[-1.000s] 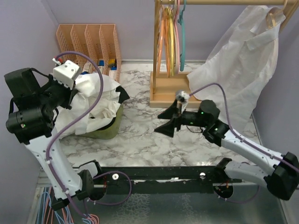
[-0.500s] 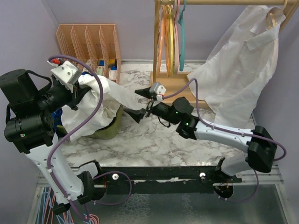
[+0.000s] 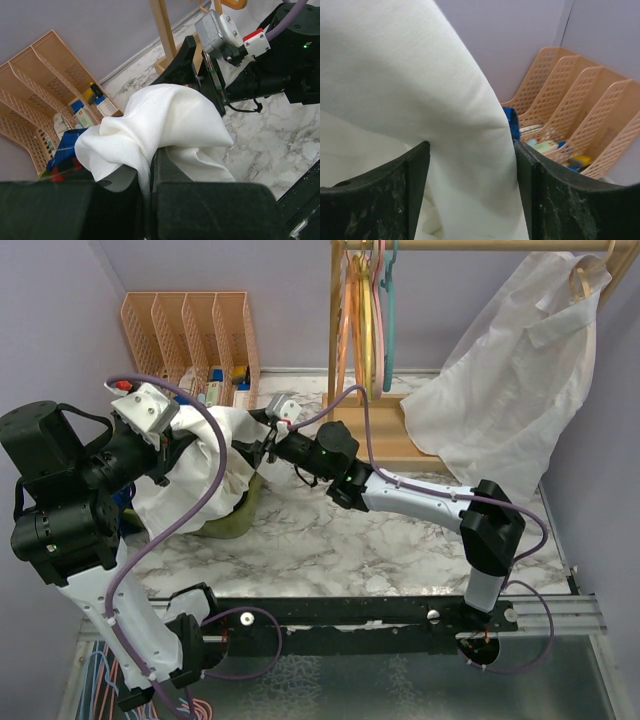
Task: Place the shirt on the hanger
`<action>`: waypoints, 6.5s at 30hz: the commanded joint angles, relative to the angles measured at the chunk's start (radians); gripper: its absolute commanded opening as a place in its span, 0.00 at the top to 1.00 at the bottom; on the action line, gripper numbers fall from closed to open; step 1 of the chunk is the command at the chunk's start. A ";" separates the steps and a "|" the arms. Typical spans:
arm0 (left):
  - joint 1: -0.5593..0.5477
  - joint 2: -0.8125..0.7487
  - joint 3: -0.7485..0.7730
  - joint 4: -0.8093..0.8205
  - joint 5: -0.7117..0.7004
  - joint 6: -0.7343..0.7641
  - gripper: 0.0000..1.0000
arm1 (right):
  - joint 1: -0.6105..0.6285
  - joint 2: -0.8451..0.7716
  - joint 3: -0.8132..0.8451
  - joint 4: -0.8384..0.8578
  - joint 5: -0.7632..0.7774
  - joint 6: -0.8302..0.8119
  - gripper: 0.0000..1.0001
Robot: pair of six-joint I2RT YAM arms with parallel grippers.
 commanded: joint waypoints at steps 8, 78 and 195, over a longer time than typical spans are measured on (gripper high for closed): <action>-0.004 -0.092 -0.079 0.257 -0.021 -0.157 1.00 | 0.007 -0.294 -0.090 -0.048 -0.033 0.057 0.99; -0.829 0.550 0.016 0.172 -0.547 -0.134 1.00 | 0.198 -0.327 -0.512 0.028 0.066 -1.171 0.00; -1.499 0.272 -1.109 1.141 -1.942 -0.031 0.01 | -0.353 -0.055 0.445 -1.018 0.312 0.370 0.99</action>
